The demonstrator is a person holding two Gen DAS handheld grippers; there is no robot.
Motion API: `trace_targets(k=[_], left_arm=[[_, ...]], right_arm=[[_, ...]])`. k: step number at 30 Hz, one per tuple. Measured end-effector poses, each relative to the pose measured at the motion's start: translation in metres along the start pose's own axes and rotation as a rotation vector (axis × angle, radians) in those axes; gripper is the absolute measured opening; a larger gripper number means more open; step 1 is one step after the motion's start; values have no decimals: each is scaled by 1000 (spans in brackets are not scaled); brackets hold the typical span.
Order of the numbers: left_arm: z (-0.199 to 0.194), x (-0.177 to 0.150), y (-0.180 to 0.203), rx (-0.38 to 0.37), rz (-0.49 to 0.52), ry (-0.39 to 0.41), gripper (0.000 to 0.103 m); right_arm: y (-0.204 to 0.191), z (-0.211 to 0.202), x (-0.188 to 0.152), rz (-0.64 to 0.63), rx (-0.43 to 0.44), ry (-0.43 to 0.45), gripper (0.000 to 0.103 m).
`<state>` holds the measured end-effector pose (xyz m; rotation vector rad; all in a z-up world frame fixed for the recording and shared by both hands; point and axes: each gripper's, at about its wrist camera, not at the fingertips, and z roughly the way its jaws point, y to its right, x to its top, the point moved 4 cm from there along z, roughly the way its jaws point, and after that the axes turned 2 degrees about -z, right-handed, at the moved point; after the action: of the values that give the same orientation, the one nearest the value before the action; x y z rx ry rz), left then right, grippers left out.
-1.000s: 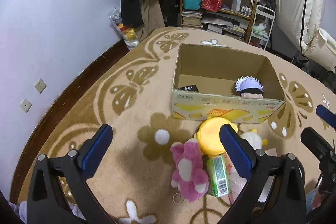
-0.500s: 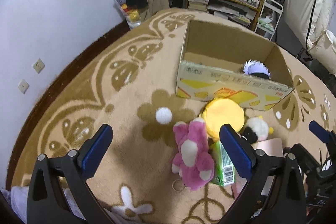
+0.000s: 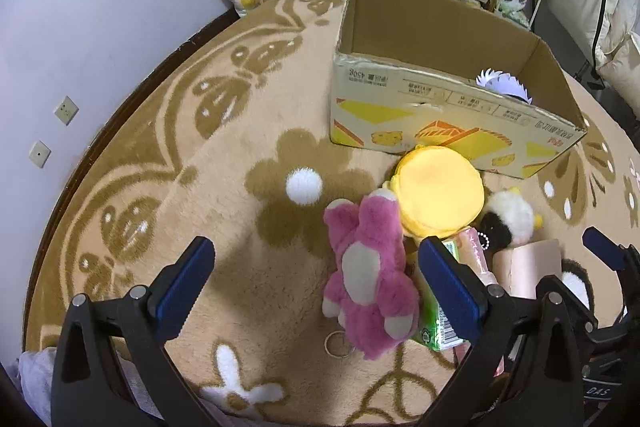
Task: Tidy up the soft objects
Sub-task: 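Move both tools back over the remaining pile of toys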
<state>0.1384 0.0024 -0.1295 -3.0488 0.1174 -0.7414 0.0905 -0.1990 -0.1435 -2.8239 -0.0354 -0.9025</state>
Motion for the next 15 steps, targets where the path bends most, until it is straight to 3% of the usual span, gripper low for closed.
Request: trace_targets(k=[15], left_arm=[[26,-3,5,-5,5,-79,101]], right_arm=[[8,24,-7,33,-30,-73,103]])
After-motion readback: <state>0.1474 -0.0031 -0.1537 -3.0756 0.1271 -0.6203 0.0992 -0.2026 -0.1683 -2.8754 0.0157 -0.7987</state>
